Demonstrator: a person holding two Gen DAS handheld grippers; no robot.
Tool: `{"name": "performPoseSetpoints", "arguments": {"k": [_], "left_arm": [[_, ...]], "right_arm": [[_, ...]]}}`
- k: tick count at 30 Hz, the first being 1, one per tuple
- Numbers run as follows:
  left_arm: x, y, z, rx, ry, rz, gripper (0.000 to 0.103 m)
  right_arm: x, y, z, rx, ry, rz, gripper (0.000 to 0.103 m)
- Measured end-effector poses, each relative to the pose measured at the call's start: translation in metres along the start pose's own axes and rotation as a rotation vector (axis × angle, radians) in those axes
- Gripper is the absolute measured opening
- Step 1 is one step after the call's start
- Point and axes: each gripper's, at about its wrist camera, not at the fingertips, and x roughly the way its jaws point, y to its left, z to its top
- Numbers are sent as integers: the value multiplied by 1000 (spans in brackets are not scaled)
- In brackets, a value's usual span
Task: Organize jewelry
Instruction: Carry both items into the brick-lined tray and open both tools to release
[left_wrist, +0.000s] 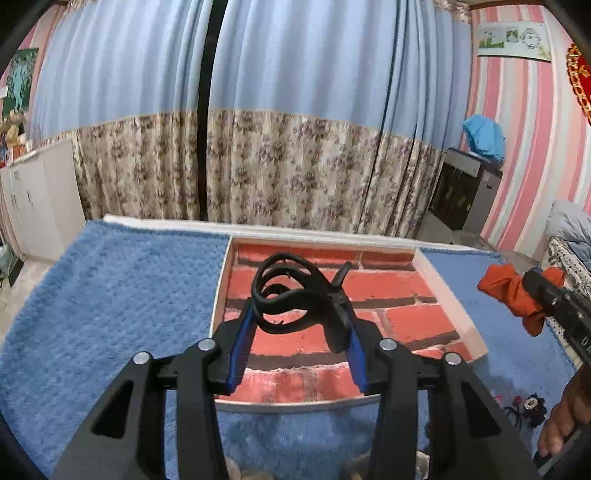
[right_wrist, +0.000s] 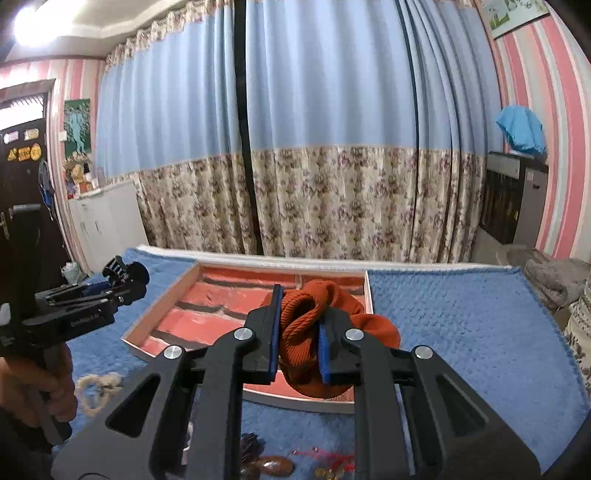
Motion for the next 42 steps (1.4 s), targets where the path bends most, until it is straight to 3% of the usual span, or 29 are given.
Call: {"name": "performPoseSetpoints", "arguments": {"k": [10,16,23,29,33,38,40,42], "left_arm": [[59,11,-22,-6,136,17,44],[79,12,-35,4,215,55,44],[87,15,-40,-3,250,63,44],[87,16,-38,-15,256,56,47],[83,17,-36,-26,236,50,60],[61,16,-23,-13,165,64,65],[45,17,-14,-12,120,82,77],[26,18,-5,-2,76,99,79]], "right_arm": [[66,-6,-37,21,141,-18,16],[88,-15,-53,54,234,-28,17],[103,-20,-65,67,310,-27,19],[104,-22,-65,79,304,-26,27],[95,-23,-60,83,273,-13,36],[64,-25,-37,84,184,-13,48],[45,-28,-23,88,134,-21,53],[23,-33,-12,82,91,-36,55]]}}
